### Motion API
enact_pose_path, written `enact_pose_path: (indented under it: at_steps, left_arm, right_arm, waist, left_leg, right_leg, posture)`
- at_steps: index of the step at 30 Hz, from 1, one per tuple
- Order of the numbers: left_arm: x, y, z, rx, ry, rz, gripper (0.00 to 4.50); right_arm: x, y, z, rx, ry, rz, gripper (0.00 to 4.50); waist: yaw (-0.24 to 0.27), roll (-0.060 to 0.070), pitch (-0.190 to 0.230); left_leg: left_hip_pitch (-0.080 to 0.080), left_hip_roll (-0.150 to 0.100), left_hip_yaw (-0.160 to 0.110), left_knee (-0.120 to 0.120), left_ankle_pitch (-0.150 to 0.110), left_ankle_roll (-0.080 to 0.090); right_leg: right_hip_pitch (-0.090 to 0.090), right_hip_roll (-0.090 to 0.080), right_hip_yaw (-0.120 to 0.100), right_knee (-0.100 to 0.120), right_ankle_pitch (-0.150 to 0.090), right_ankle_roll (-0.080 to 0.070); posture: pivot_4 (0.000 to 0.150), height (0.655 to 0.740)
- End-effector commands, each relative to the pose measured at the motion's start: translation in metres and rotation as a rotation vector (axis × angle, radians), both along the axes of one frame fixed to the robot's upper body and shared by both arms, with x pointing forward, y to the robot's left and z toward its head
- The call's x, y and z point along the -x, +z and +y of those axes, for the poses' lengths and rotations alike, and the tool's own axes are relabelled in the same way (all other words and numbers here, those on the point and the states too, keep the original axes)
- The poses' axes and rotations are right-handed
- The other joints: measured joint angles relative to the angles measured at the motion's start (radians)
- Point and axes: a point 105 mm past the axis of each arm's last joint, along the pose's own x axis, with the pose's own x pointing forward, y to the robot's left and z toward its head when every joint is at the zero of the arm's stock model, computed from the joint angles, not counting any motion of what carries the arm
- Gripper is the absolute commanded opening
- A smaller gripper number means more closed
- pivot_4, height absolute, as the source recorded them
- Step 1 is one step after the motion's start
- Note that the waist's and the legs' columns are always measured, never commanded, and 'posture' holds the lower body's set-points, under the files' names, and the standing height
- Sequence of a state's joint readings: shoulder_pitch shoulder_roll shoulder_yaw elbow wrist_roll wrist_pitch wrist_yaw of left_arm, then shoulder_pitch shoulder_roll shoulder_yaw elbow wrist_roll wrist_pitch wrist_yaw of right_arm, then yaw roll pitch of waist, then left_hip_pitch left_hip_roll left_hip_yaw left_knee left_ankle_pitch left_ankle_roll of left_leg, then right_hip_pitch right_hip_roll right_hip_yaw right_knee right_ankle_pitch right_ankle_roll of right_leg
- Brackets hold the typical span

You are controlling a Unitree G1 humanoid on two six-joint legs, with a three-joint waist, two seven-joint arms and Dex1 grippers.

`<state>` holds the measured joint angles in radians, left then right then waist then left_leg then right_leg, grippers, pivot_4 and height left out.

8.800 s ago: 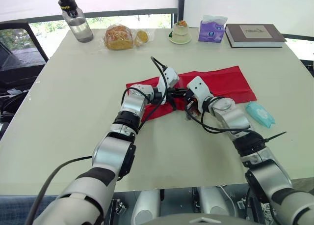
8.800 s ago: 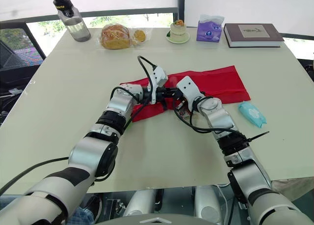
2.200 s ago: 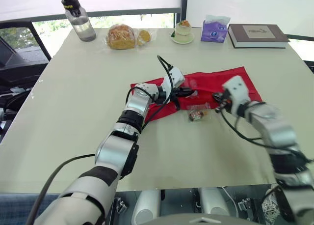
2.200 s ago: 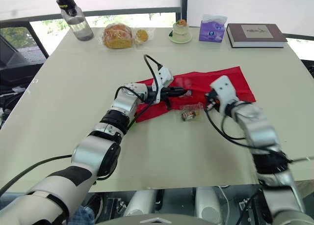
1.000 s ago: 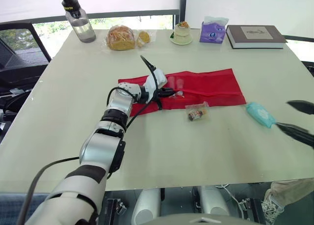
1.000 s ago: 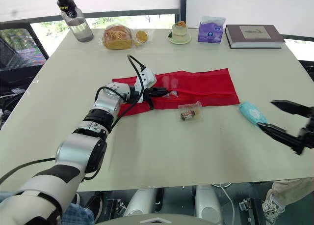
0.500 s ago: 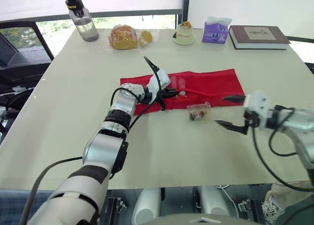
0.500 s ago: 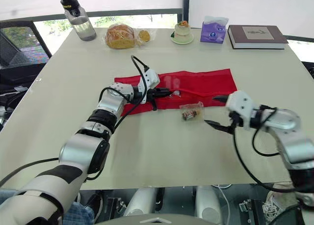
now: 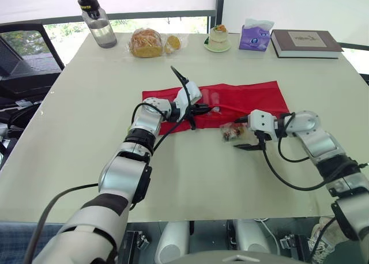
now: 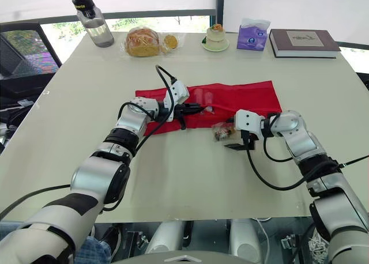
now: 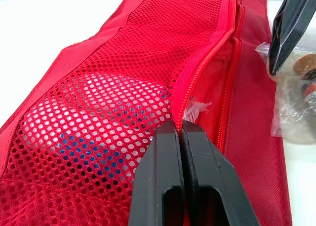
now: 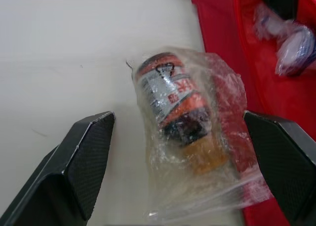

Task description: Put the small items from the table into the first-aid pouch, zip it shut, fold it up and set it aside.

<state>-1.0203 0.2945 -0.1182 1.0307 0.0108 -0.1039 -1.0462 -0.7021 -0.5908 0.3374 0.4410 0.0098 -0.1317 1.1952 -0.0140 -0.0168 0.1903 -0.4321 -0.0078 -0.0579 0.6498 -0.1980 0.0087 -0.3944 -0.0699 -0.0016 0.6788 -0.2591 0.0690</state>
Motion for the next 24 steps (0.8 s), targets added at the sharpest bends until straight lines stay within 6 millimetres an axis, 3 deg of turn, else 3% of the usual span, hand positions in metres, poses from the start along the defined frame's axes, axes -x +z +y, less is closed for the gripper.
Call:
enact_pose_path:
  at_steps: [1, 3, 4, 6, 12, 17, 24]
  left_arm:
    - [-0.002, 0.013, 0.000, 0.021, 0.000, -0.044, 0.00]
    - [-0.002, 0.012, 0.000, 0.022, 0.001, -0.041, 0.00]
    - [-0.001, 0.011, 0.000, 0.023, 0.001, -0.040, 0.00]
    - [-0.001, 0.010, -0.003, 0.025, -0.003, -0.038, 0.00]
    - [0.000, 0.012, -0.010, 0.035, -0.020, -0.040, 0.00]
    - [0.004, 0.011, -0.019, 0.042, -0.055, -0.038, 0.00]
    - [0.016, 0.011, -0.039, 0.086, -0.125, -0.027, 0.00]
  right_arm:
    - [-0.002, 0.006, -0.006, 0.000, 0.000, -0.022, 2.58]
    - [-0.001, 0.007, -0.010, -0.005, -0.011, -0.019, 1.72]
    - [-0.001, 0.008, -0.013, -0.007, -0.022, -0.018, 1.03]
    - [0.000, 0.008, -0.019, -0.007, -0.041, -0.016, 0.44]
    - [0.004, 0.014, -0.029, -0.045, -0.150, -0.013, 0.44]
    - [-0.006, 0.037, -0.023, -0.164, -0.344, -0.059, 0.44]
    - [-0.010, 0.031, -0.016, -0.159, -0.536, -0.066, 0.44]
  waist:
    - [-0.001, 0.000, 0.000]
    - [-0.001, 0.000, 0.000]
    - [-0.001, 0.000, 0.000]
    - [0.000, 0.000, 0.000]
    - [0.002, 0.000, 0.000]
    - [0.000, 0.000, 0.000]
    - [0.002, 0.000, 0.000]
  left_leg:
    - [0.000, 0.000, 0.000, 0.000, 0.000, 0.000]
    - [0.000, 0.000, 0.000, 0.000, 0.000, 0.000]
    - [0.000, 0.000, 0.000, 0.000, 0.000, 0.000]
    - [0.000, 0.000, 0.000, 0.000, 0.000, 0.000]
    - [0.000, 0.000, 0.000, 0.000, 0.000, 0.000]
    - [0.000, 0.000, 0.000, 0.000, 0.000, 0.000]
    - [-0.001, 0.000, 0.000, 0.000, 0.000, 0.000]
  right_leg:
    - [0.000, 0.000, 0.000, 0.000, 0.000, 0.000]
    - [0.000, 0.000, 0.000, 0.000, 0.000, 0.000]
    - [0.000, 0.000, 0.000, 0.001, 0.000, 0.000]
    - [0.000, 0.000, 0.000, 0.001, 0.000, 0.000]
    - [0.000, 0.000, 0.000, 0.000, 0.000, 0.000]
    - [0.000, 0.000, 0.000, 0.001, 0.000, 0.000]
    - [0.000, 0.000, 0.000, 0.000, 0.000, 0.000]
  posture:
    - [0.150, 0.7332]
    - [0.150, 0.7332]
    - [0.150, 0.7332]
    - [0.150, 0.7332]
    - [0.150, 0.7332]
    - [0.150, 0.7332]
    - [0.150, 0.7332]
